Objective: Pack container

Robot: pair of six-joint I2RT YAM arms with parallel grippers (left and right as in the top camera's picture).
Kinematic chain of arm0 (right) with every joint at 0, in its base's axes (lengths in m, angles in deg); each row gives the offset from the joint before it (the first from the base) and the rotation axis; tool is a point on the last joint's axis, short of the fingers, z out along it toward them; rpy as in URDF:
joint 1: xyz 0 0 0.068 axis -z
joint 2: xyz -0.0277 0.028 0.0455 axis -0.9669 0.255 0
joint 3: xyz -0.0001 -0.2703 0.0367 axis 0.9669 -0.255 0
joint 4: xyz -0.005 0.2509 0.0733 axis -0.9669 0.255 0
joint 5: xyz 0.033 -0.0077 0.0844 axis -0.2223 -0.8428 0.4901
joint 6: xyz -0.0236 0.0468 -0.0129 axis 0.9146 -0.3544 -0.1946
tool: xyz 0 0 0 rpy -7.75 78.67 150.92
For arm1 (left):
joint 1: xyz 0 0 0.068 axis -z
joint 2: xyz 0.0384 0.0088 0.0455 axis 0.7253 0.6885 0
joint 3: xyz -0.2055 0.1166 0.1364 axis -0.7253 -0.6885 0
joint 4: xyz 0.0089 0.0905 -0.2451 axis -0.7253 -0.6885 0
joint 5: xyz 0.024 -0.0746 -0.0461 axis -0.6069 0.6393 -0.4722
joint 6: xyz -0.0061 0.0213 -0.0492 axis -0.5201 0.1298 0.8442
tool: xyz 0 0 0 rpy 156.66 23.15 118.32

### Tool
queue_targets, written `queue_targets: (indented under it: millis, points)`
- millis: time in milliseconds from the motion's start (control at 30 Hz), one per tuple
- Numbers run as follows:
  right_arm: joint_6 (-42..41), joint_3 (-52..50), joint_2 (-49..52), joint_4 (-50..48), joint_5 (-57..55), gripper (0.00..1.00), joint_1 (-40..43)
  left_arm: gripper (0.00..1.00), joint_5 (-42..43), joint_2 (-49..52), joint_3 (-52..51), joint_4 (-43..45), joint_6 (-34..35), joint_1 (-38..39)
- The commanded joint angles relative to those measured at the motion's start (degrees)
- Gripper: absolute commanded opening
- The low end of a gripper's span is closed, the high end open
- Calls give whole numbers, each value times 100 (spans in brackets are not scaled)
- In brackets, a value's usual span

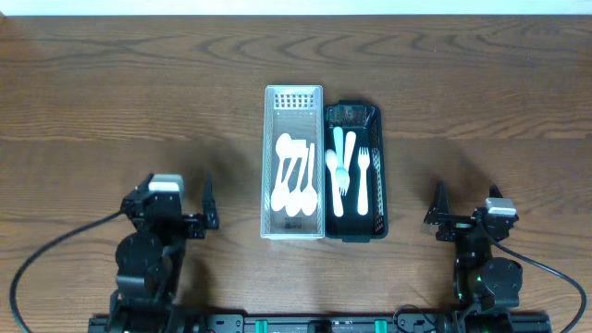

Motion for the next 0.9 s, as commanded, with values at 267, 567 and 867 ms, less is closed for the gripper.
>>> queue_targets:
  millis: [267,567,867]
  points:
    - [74,-24,-33,4,-74,99,-57,98,398,-1541,-721,-925,-116,-2]
    - [74,-24,-33,7,-74,99,-57,98,367,-1611,-2157,2035,-157,-317]
    - [74,-24,-33,7,-74,99,-57,98,761,-1602,-2197,1388,-42,-369]
